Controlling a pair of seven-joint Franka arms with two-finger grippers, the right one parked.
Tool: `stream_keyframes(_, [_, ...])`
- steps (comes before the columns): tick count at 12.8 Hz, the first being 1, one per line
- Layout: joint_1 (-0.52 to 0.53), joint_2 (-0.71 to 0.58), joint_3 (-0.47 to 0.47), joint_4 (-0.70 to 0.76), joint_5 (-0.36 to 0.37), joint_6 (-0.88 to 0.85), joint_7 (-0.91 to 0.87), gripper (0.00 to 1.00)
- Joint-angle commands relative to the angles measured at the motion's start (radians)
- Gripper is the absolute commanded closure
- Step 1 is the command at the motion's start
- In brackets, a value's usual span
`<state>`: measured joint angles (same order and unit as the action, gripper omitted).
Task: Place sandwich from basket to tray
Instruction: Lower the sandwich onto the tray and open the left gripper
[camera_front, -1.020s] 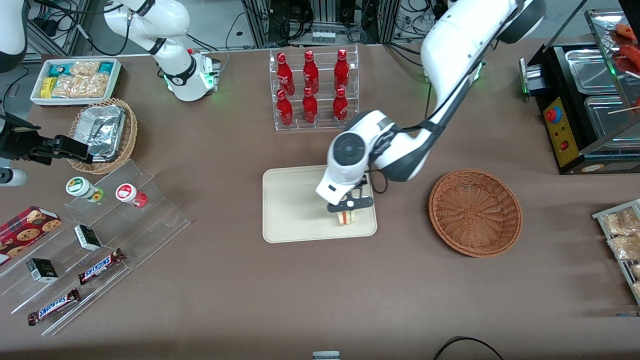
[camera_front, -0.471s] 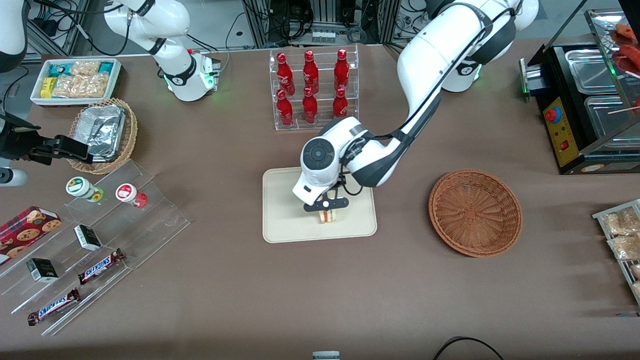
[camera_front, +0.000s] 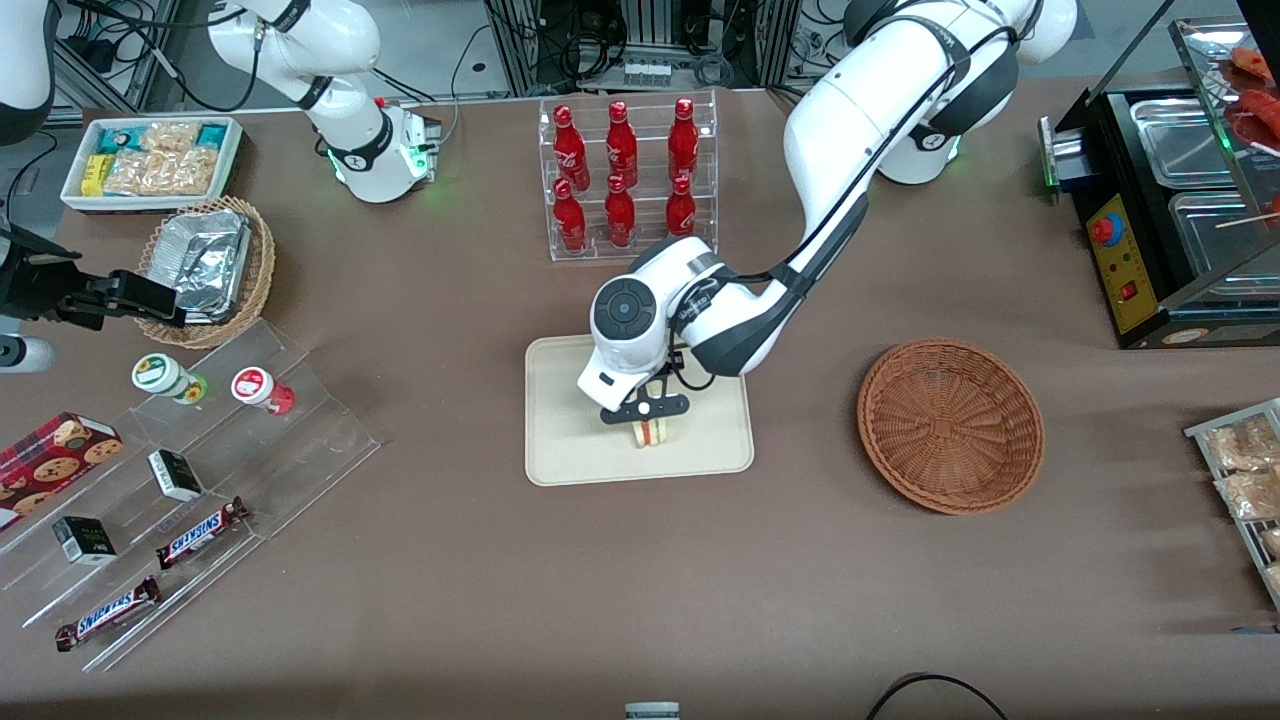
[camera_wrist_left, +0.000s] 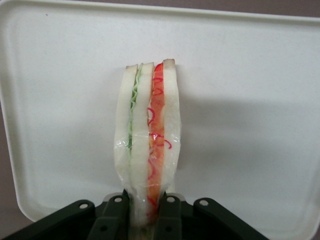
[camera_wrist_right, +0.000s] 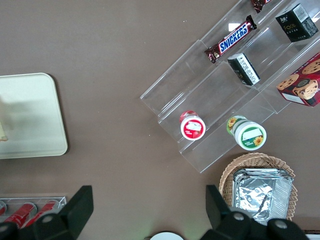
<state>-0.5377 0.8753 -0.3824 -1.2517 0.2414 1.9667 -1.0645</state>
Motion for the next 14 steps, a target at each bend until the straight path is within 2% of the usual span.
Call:
stream_keyframes(1, [-0.027,0.027,0.014,0.041,0.032,-0.022,-0.067,1.00])
stream_keyframes(6, [-0.027,0.027,0.014,0.041,0.032,-0.020,-0.075,1.00])
stream_keyframes(7, [-0.027,0.027,0.014,0.041,0.032,-0.020,-0.075,0.75])
stream_keyframes(8, [-0.024,0.028,0.014,0.041,0.030,-0.020,-0.072,0.01])
stream_keyframes(14, [-0.019,-0.001,0.014,0.043,0.030,-0.035,-0.061,0.00])
